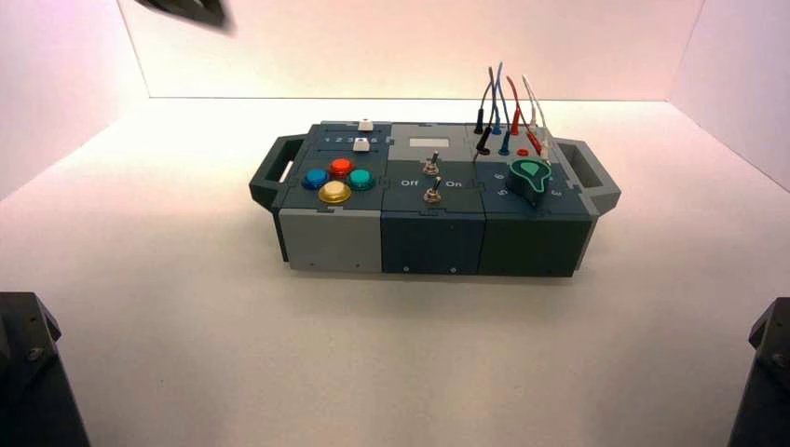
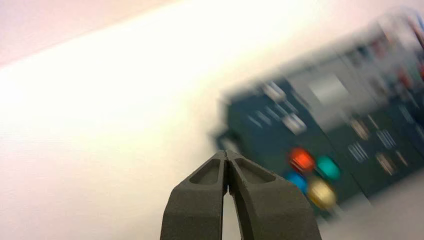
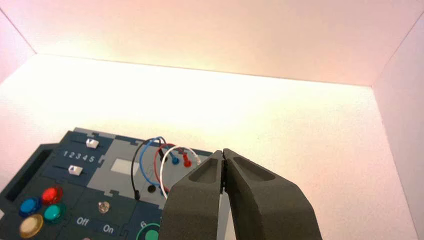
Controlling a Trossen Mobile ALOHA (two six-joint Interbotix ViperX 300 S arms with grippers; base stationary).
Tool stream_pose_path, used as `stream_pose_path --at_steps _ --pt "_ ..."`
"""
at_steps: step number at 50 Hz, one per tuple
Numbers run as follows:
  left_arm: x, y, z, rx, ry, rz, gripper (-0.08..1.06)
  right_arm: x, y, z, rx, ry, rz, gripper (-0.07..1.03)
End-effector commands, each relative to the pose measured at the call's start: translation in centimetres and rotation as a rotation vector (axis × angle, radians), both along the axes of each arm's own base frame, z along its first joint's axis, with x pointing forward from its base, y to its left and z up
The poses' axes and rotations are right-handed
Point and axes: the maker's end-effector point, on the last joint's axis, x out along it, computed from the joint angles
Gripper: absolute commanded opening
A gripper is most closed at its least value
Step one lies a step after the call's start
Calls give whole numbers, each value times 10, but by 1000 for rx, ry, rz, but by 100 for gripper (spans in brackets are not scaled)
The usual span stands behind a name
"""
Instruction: Push the green button with the left gripper.
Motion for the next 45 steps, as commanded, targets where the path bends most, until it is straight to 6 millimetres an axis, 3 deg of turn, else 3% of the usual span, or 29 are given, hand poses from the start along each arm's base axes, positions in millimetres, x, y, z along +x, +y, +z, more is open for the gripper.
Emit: stream_pose_path --at_steps 1,20,45 --pt "2 -36 -10 44 66 -106 -3 8 0 9 4 -10 -5 -2" --pt "-16 -94 -51 149 187 -300 -3 10 1 6 0 6 -4 -2" --pt "-19 -101 -79 202 249 -329 -3 10 1 7 -1 5 -4 -2"
